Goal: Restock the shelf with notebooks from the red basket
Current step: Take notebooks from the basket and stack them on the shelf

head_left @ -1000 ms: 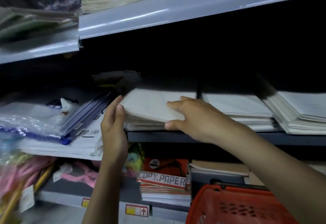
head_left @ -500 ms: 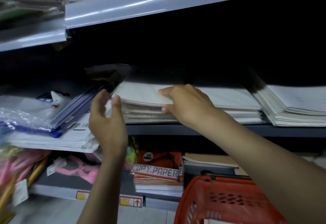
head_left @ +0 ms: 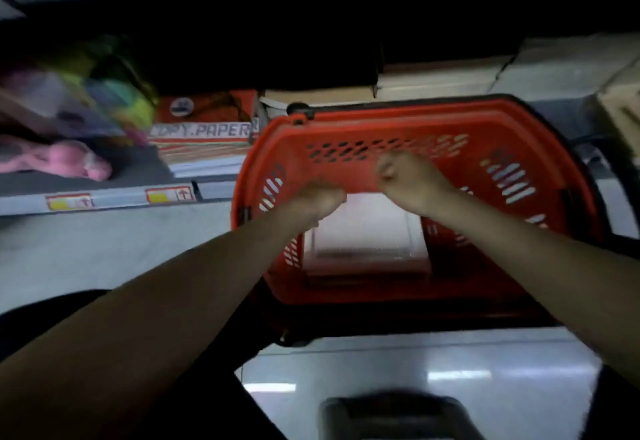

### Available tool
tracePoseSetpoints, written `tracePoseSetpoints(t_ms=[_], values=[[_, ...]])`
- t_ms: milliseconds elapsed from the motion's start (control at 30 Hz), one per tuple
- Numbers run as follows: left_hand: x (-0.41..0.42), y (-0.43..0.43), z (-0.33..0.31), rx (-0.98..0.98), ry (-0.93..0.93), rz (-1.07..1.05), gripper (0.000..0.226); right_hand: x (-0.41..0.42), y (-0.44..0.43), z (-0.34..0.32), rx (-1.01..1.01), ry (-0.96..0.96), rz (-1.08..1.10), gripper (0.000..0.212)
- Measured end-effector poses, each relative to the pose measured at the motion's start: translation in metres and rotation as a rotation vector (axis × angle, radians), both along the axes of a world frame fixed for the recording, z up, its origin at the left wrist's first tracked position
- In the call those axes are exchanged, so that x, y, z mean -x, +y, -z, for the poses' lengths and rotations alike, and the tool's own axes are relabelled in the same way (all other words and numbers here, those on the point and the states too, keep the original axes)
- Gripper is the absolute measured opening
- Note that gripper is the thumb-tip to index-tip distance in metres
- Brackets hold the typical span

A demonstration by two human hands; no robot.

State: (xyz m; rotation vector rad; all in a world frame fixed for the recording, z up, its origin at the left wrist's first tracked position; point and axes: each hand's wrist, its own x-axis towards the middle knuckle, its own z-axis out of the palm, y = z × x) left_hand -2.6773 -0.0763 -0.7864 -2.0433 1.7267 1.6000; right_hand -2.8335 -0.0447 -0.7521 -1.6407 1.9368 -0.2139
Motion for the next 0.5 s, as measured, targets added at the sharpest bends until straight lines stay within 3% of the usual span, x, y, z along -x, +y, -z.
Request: tracePoseSetpoints(t_ms=[100, 200, 267, 400, 500], values=[[-0.018, 0.024, 0.052, -0.214, -0.169, 0.056, 0.034, 0.02, 0.026, 0.062, -0.391, 0.034, -0.031, 0.038], [-0.023, 0.029, 0.07, -0.261, -0.259, 0.136, 0.04, 0.027, 0.042, 0.105, -0.587, -0.012, -0.019, 0.068], [-0.021, 0.027, 0.077, -0.289, -0.238, 0.07, 0.039, 0.026, 0.047, 0.124, -0.624, -0.038, -0.003, 0.075], [-0.008, 0.024, 0.085, -0.366, -0.124, -0.152, 0.036, 0.028, 0.047, 0.14, -0.579, -0.082, 0.051, 0.059], [-0.007, 0.024, 0.088, -0.335, -0.091, -0.286, 0.046, 0.041, 0.047, 0.143, -0.627, -0.227, 0.144, 0.072]])
